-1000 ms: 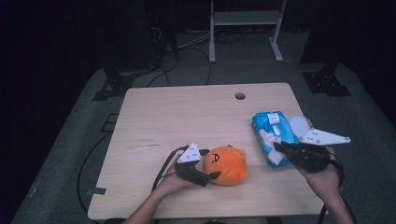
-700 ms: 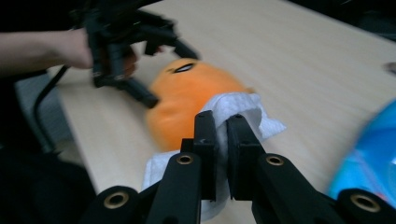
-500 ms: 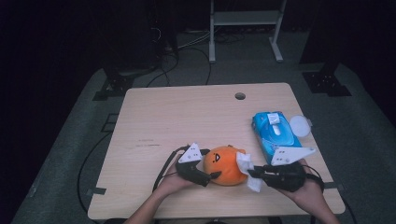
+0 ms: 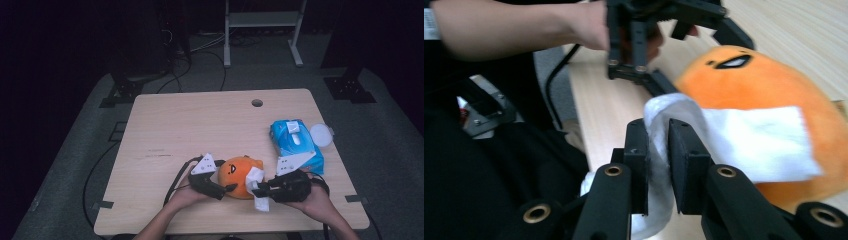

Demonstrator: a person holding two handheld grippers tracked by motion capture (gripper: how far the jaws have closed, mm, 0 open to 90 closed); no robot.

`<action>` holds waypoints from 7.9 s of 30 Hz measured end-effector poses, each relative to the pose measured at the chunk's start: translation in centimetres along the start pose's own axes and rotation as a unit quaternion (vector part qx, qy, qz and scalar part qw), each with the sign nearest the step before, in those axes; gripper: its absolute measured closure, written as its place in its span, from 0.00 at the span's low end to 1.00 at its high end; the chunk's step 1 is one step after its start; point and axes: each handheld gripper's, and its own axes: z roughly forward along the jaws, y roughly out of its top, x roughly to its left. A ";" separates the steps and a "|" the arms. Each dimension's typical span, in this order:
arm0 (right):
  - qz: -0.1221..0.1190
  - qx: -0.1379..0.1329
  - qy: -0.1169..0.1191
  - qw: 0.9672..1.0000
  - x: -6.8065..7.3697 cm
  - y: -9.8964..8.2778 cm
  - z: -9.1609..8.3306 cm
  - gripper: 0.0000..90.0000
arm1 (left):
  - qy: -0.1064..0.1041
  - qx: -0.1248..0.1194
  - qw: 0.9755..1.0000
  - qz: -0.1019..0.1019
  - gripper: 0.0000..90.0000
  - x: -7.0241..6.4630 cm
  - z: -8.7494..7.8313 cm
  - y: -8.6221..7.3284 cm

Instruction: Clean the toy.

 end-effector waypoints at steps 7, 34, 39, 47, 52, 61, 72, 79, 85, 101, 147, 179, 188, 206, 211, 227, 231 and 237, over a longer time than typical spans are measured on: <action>-0.005 0.008 -0.087 0.996 -1.8 -0.3 1.5 0.69 | 0.000 0.002 1.000 0.002 0.11 -0.2 0.1 0.0; -0.002 -0.034 -0.145 0.989 -2.8 -1.9 2.3 0.90 | 0.000 0.024 1.000 0.000 0.28 0.5 0.4 0.9; 0.015 -0.032 -0.175 0.984 -3.0 -3.2 0.3 0.90 | 0.005 0.021 0.999 -0.041 0.27 1.3 0.3 0.6; -0.028 -0.020 -0.176 0.984 -1.7 -1.8 2.7 0.90 | 0.016 0.015 0.998 -0.064 0.22 1.5 0.8 0.9; -0.009 -0.024 -0.175 0.984 -2.8 -2.4 2.2 0.90 | -0.019 -0.001 0.998 -0.053 0.16 1.4 0.5 0.9; -0.016 -0.040 -0.157 0.987 -1.3 -1.9 2.5 0.90 | 0.007 0.013 0.999 -0.045 0.27 0.8 0.9 1.3; -0.003 -0.030 -0.203 0.979 -2.8 -2.9 1.2 0.90 | 0.003 0.014 0.998 -0.057 0.26 1.2 0.7 1.0; -0.031 -0.027 -0.180 0.983 -1.0 -2.3 2.3 0.90 | 0.018 0.006 0.996 -0.082 0.25 1.3 1.3 1.0; -0.032 -0.025 -0.190 0.981 -1.4 -2.2 2.6 0.90 | -0.006 0.001 0.996 -0.084 0.17 1.4 1.0 0.8; -0.017 -0.036 -0.186 0.982 -1.4 -2.2 2.5 0.89 | 0.010 0.017 1.000 -0.011 0.17 -0.2 1.6 1.2; -0.013 -0.076 -0.187 0.979 -1.6 -1.4 2.2 0.89 | 0.022 0.023 0.998 0.050 0.20 -2.0 2.0 1.9; -0.012 -0.058 -0.193 0.979 -1.8 -2.3 1.6 0.90 | -0.016 0.032 0.997 -0.074 0.09 -1.2 2.7 1.7; -0.044 -0.066 -0.165 0.983 0.3 -0.8 2.2 0.90 | 0.017 0.042 0.996 0.083 0.26 -3.9 2.9 2.5; -0.020 -0.070 -0.197 0.978 -0.8 -1.6 0.9 0.90 | -0.002 0.024 0.999 0.038 0.23 -3.6 3.0 2.5; -0.056 -0.065 -0.172 0.981 0.8 -0.5 2.7 0.90 | 0.013 0.035 0.997 0.075 0.26 -3.9 2.9 2.2; -0.062 -0.050 -0.181 0.980 0.9 -1.0 2.5 0.90 | 0.012 0.044 0.998 0.051 0.26 -3.0 2.8 2.0; -0.055 -0.047 -0.191 0.979 0.0 -1.3 2.1 0.90 | 0.009 0.042 0.999 0.030 0.26 -2.4 2.7 1.6; -0.021 -0.044 -0.223 0.974 -2.1 -2.9 0.3 0.90 | -0.004 0.036 0.999 0.010 0.20 -1.9 2.5 1.7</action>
